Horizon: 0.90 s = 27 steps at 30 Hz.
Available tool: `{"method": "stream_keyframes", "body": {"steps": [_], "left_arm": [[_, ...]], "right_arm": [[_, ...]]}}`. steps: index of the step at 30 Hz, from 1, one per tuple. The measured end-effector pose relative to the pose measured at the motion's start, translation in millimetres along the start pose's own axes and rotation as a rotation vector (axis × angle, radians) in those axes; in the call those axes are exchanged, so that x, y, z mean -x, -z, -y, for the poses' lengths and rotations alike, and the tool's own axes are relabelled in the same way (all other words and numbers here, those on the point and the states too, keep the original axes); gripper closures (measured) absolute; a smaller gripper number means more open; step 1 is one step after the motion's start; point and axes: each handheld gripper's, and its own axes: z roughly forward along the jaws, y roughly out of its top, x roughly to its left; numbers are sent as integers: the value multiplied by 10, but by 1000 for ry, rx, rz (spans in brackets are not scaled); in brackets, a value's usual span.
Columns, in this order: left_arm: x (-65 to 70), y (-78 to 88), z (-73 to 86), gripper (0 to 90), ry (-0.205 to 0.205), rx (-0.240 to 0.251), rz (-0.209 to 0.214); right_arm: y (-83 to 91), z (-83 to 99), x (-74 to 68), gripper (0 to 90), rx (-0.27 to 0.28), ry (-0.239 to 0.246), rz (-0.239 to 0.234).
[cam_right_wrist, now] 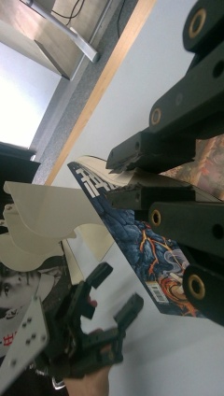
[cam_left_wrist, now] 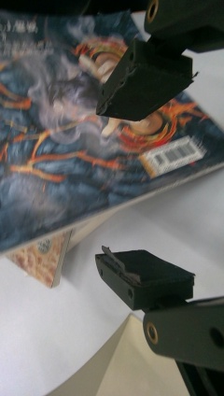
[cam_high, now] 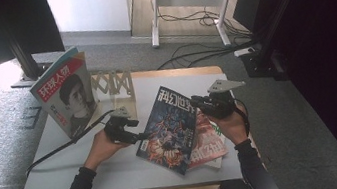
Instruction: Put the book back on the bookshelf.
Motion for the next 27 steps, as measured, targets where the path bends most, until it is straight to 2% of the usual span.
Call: {"method": "stream_keyframes", "body": {"steps": [3,5,7,10,13,14,15,21,27], "left_arm": [[18,-59,-48,262,-27,-21,6],[13,-104,-74,280,-25,-18,19],[-6,-159,-94,287,-32,-38,14],[-26,-243,-117,319,-30,-51,37],[-64,-307,-119,383,-19,-52,89],[-68,-313,-120,403,-12,-52,111],[-63,-317,-119,443,-9,-49,115],[-91,-280,-137,512,15,-82,127],[-52,-194,-139,623,-17,-68,116]], "right_arm": [[17,-11,-24,784,7,8,-4],[26,-16,-41,783,10,12,-7],[37,-21,-60,782,14,17,-9],[49,-27,-77,780,19,25,-18],[63,-32,-93,780,22,29,-19],[69,-35,-97,779,24,35,-21],[71,-36,-101,778,23,37,-21],[64,-42,-125,774,29,40,-34],[64,-58,-175,781,38,51,-55]]}}
